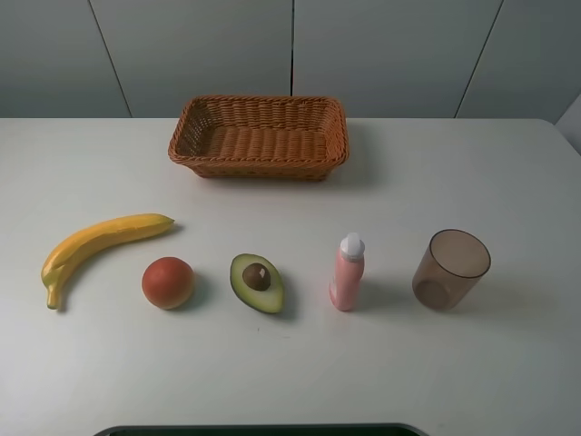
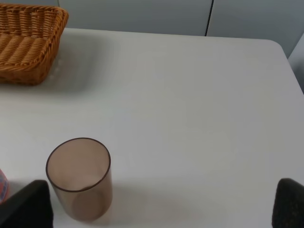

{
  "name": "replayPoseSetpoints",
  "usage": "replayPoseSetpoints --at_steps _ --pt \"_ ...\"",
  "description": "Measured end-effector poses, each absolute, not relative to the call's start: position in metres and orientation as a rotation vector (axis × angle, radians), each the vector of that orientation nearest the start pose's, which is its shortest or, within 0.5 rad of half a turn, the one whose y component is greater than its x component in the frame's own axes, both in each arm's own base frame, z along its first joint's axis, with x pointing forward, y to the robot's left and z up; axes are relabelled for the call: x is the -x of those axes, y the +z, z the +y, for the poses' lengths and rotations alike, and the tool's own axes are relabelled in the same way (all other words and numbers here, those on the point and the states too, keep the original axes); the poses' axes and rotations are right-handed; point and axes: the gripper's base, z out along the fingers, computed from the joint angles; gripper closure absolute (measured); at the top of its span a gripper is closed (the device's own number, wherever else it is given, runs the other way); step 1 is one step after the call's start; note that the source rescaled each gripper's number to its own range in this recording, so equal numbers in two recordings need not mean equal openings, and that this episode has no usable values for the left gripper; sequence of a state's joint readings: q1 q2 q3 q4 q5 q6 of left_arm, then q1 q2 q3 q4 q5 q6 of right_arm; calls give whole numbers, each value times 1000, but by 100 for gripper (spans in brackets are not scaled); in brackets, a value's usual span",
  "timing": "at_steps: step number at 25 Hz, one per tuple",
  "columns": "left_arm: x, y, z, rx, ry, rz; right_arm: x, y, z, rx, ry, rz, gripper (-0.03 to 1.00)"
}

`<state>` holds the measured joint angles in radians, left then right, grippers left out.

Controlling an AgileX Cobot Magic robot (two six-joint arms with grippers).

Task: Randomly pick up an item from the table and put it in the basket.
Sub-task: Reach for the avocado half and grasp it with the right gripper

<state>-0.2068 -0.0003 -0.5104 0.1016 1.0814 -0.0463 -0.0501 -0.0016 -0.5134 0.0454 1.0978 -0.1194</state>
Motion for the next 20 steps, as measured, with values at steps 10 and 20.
replayPoseSetpoints --at_steps 10,20 --pt "5 279 9 -158 -36 2044 8 278 4 75 -50 2064 -3" --pt "5 279 9 -158 -36 2044 8 278 4 75 -50 2064 -3"
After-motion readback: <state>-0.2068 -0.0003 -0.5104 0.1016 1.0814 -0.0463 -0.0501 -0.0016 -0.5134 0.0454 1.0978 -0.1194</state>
